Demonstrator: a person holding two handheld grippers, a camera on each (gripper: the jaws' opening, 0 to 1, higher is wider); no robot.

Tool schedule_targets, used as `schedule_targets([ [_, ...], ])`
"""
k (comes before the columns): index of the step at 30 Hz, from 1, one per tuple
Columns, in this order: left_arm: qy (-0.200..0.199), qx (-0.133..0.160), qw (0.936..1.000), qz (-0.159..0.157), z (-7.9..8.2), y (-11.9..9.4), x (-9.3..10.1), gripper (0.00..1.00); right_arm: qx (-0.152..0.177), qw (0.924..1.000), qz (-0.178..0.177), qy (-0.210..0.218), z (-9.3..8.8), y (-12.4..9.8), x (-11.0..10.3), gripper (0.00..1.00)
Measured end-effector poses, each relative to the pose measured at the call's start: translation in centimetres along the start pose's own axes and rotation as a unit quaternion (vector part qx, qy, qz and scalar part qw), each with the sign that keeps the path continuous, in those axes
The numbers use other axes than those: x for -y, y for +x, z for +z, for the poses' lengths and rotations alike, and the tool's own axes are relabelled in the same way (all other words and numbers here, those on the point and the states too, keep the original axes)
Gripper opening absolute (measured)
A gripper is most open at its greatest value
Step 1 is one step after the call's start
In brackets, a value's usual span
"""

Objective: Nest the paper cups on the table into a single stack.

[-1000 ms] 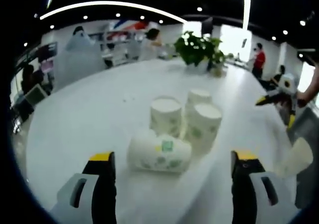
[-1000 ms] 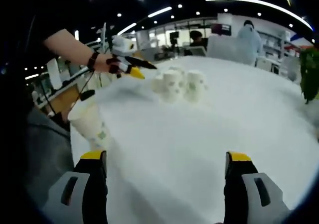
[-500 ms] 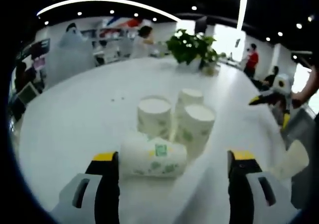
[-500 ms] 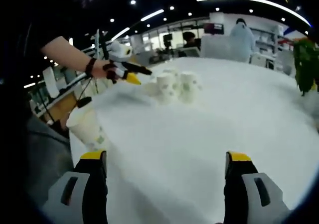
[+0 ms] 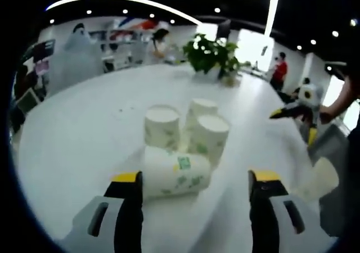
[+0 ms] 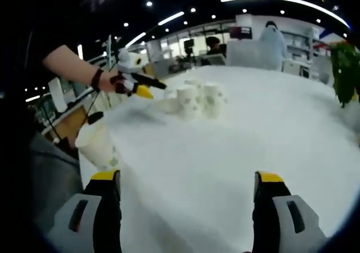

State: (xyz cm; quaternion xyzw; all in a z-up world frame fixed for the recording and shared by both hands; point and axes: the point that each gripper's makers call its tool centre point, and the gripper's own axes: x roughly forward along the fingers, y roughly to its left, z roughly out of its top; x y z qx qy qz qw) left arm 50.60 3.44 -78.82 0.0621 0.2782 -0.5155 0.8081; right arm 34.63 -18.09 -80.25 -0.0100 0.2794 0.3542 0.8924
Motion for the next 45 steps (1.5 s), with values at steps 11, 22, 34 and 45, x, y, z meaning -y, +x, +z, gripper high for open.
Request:
schedule_targets([
  [11,-0.024,0.010,0.9995,-0.018,-1.1,-0.4,1.5,0.53,-0.006,1.0000,-0.002,0.002,-0.5,-0.3,0.0,0.96],
  [22,-0.050,0.025,0.9977,-0.039,-1.9,-1.1,2.9,0.32,-0.005,1.0000,0.002,0.002,-0.3,-0.4,-0.3,0.96],
  [34,-0.075,0.035,0.9943,-0.068,-2.9,-1.5,4.5,0.05,-0.008,1.0000,0.001,0.002,-0.6,-0.7,-0.7,0.96],
  [45,-0.100,0.036,0.9915,-0.075,-3.9,-1.5,6.1,0.01,-0.006,1.0000,0.001,-0.001,-0.6,-1.1,-1.0,0.96],
])
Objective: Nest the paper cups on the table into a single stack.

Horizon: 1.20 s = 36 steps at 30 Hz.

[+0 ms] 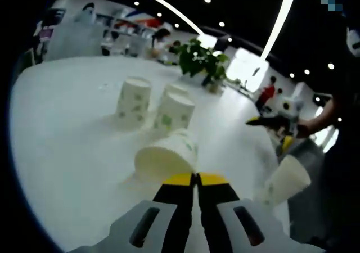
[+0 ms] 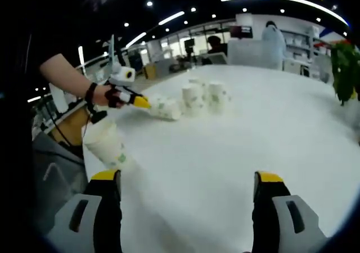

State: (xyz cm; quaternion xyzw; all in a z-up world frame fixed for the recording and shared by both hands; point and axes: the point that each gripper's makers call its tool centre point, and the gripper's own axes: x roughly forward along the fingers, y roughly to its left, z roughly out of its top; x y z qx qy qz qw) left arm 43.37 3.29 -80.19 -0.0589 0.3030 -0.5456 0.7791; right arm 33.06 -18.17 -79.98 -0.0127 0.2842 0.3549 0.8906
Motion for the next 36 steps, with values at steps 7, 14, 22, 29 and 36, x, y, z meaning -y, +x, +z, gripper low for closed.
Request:
schedule_targets([
  [7,0.002,0.003,1.0000,0.000,0.4,-0.4,0.6,0.00,0.000,0.9999,-0.005,-0.009,0.1,-0.3,-0.1,0.96],
  [14,0.005,0.009,0.9999,0.003,1.4,-1.2,1.4,0.00,0.008,0.9999,-0.007,-0.012,0.7,-0.6,-0.3,0.96],
  [22,0.024,0.007,0.9995,0.019,3.0,-2.2,2.6,0.00,0.015,0.9996,-0.013,-0.021,1.8,-1.0,-0.3,0.95],
  [29,0.079,0.010,0.9968,0.010,5.7,-3.3,5.4,0.00,0.034,0.9987,-0.008,-0.035,4.0,-1.3,-1.1,0.95],
  [36,0.114,-0.028,0.9930,-0.007,5.9,-5.3,9.2,0.00,0.040,0.9981,-0.006,-0.047,4.7,-1.8,-1.9,0.95],
])
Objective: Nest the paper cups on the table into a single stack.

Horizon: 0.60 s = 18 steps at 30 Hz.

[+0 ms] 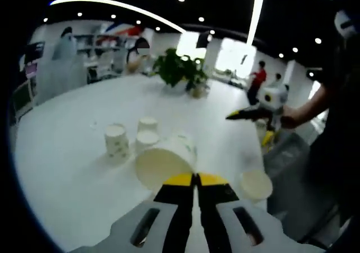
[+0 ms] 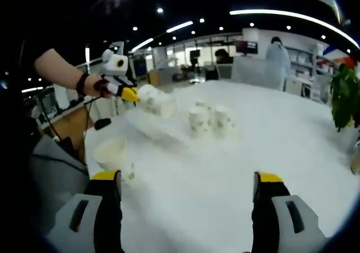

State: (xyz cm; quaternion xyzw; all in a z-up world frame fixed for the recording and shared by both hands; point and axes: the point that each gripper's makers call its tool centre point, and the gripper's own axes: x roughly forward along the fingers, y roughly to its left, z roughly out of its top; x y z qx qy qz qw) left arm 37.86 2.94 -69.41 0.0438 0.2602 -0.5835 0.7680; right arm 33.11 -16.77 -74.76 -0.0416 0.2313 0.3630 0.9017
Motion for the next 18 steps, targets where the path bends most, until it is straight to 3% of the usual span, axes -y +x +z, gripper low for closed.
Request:
schedule_targets([
  [5,0.008,-0.007,0.9998,-0.014,1.4,-1.7,2.4,0.00,0.007,1.0000,-0.007,-0.003,0.3,-0.7,0.0,0.95],
  [10,0.070,-0.031,0.9963,-0.040,3.0,-3.0,5.2,0.00,0.014,0.9998,-0.013,-0.005,0.5,-1.5,-0.2,0.95],
  [14,0.091,-0.037,0.9941,-0.046,4.8,-3.7,6.1,0.00,0.013,0.9998,-0.016,-0.005,0.5,-2.1,-0.5,0.95],
  [18,0.114,-0.050,0.9902,-0.063,5.5,-3.8,7.3,0.00,0.014,0.9997,-0.017,-0.008,0.6,-2.5,-0.7,0.95],
])
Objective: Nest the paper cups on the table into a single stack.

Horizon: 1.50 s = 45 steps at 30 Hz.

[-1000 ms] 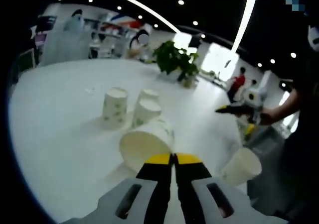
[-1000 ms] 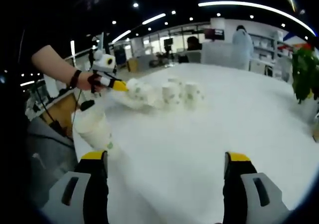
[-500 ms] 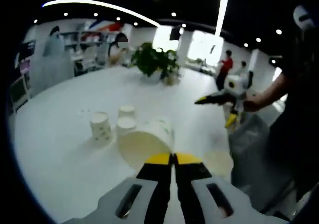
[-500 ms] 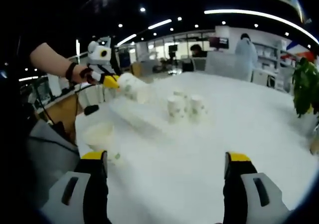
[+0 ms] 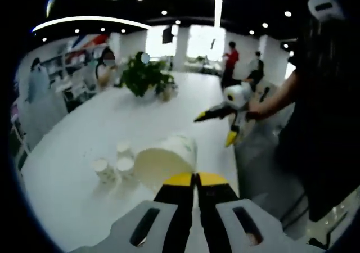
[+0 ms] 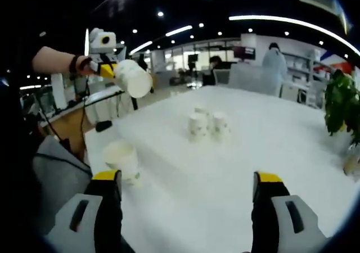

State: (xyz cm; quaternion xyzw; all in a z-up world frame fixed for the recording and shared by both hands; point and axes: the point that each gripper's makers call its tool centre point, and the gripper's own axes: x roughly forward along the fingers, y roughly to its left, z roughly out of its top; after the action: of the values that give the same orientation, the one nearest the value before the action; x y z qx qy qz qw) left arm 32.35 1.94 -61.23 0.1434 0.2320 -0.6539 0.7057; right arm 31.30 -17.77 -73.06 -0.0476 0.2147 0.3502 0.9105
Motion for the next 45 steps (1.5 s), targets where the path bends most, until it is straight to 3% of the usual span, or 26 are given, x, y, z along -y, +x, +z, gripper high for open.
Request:
schedule_targets([
  [7,0.041,-0.044,0.9978,-0.026,0.2,0.3,1.6,0.00,0.003,1.0000,-0.007,0.005,-0.3,-0.4,0.3,0.95],
  [14,0.088,-0.087,0.9917,-0.037,0.5,0.4,2.4,0.00,0.003,0.9999,-0.010,0.011,-0.7,-0.6,0.3,0.95],
  [16,0.113,-0.114,0.9859,-0.047,0.0,0.6,2.7,0.00,0.002,0.9999,-0.011,0.013,-0.8,-0.5,0.3,0.95],
  [21,0.144,-0.150,0.9757,-0.068,-1.0,1.3,3.5,0.00,0.005,0.9998,-0.013,0.016,-0.9,-0.6,0.2,0.95],
  [23,0.165,-0.179,0.9670,-0.075,-2.0,1.5,3.6,0.00,0.005,0.9997,-0.012,0.019,-1.0,-0.5,0.2,0.95],
  [27,0.167,-0.180,0.9655,-0.087,-2.3,2.1,3.9,0.00,0.007,0.9997,-0.014,0.021,-1.1,-0.6,0.3,0.95],
  [32,0.194,-0.212,0.9521,-0.105,-3.3,2.6,4.6,0.00,0.009,0.9994,-0.018,0.028,-1.2,-0.6,0.6,0.95],
  [35,0.202,-0.214,0.9497,-0.108,-3.2,3.0,4.9,0.00,0.010,0.9993,-0.019,0.030,-1.3,-0.6,0.6,0.95],
  [43,0.247,-0.267,0.9244,-0.113,-4.1,3.5,4.6,0.00,0.009,0.9991,-0.018,0.038,-1.9,-0.6,0.5,0.95],
  [45,0.271,-0.294,0.9091,-0.118,-4.6,3.4,4.4,0.00,0.010,0.9990,-0.017,0.040,-1.9,-0.6,0.5,0.95],
])
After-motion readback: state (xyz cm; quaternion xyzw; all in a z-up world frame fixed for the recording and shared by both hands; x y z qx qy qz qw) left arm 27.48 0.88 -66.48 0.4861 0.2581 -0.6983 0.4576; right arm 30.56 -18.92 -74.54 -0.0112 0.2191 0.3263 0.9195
